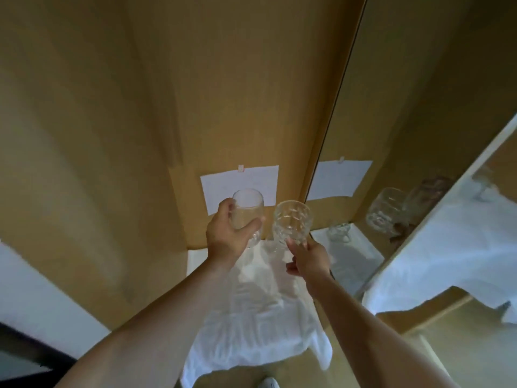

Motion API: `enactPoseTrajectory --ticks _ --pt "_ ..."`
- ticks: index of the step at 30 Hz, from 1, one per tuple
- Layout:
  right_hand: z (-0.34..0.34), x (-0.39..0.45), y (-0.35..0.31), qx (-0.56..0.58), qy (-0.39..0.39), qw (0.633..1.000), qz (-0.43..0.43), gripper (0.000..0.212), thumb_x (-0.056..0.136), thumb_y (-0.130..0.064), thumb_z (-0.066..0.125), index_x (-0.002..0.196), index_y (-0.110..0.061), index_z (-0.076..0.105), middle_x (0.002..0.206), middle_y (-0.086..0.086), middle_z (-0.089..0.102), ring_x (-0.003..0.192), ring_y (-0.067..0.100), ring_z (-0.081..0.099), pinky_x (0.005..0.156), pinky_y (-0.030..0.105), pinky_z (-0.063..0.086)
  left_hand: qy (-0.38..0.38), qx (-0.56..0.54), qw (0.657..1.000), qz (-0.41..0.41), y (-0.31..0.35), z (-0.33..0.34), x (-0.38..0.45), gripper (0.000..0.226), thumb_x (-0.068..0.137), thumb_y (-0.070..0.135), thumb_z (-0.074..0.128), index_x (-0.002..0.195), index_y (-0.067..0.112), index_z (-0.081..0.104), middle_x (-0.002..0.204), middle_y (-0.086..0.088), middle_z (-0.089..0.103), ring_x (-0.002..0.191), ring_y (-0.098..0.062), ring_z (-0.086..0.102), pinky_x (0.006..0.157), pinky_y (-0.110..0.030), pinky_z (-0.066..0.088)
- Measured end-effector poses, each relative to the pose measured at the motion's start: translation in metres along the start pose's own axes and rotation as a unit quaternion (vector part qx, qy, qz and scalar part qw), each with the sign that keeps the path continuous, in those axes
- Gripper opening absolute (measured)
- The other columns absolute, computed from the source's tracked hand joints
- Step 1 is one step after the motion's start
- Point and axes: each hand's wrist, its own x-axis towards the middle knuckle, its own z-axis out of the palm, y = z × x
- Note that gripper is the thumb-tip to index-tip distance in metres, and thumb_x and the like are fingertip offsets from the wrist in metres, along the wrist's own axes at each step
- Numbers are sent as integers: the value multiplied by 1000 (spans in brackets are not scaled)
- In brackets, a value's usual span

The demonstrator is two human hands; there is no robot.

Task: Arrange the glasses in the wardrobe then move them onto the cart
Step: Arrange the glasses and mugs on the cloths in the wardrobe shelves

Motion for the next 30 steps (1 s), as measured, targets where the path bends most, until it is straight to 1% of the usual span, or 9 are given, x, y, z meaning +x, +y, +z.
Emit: enactPoseTrajectory --ticks 3,5,8,12,14,18,24,28,30 --pt "-15 -21 -28 -8 3 1000 -18 15 93 -26 74 94 -16 64 86 5 61 58 19 68 71 49 64 15 -27 999 6 35 -13 -5 66 53 72 82 104 45 50 105 24 61 106 1 59 90 -27 50" --pt "-24 -35 -46 7 8 1000 -24 25 92 -32 75 96 -12 61 79 7 62 53 20 67 65 45 64 26 -42 999 13 58 -21 -10 62 53 68 84 101 53 47 107 22 63 107 6 59 92 -29 51" --pt "-38 -58 -72 7 -4 998 -67 32 90 -38 76 93 -9 62 68 10 62 53 24 68 54 37 62 35 -49 998 26 97 -34 -17 60 54 68 84 98 60 44 108 18 64 107 -1 62 94 -35 54" --pt "-60 -83 -98 2 -25 993 -115 47 89 -43 76 96 1 60 69 11 63 59 31 72 62 51 63 65 -43 995 63 151 -47 -32 73 55 71 81 111 42 46 106 14 63 101 -7 63 90 -37 55" --pt "-75 -95 -107 1 -41 988 -146 46 88 -46 76 88 -4 58 61 7 61 56 31 70 65 58 60 84 -43 993 77 177 -51 -43 79 54 73 80 115 33 48 106 12 62 101 -11 63 88 -34 54" --pt "-116 -126 -119 -6 -73 979 -192 44 88 -48 75 85 -6 62 50 0 60 54 28 70 65 59 60 108 -41 989 90 223 -60 -77 86 56 76 78 125 31 52 111 14 60 104 -10 61 90 -31 51" --pt "-189 -170 -123 -1 -121 967 -225 35 89 -42 76 94 -9 67 60 9 62 58 32 71 57 48 62 133 -37 979 147 278 -53 -144 59 56 73 82 101 42 58 102 15 63 91 -6 59 77 -27 47" --pt "-234 -192 -113 26 -149 964 -218 33 88 -40 77 94 -11 64 67 12 60 55 29 67 52 40 61 135 -51 978 152 303 -37 -184 56 59 70 83 100 43 55 106 7 63 95 -14 61 84 -34 52" --pt "-254 -201 -107 35 -148 964 -220 34 87 -41 78 98 -12 63 68 13 61 55 30 68 51 37 59 128 -71 978 147 314 -27 -204 54 58 69 82 97 45 53 105 11 63 95 -9 62 86 -35 53"
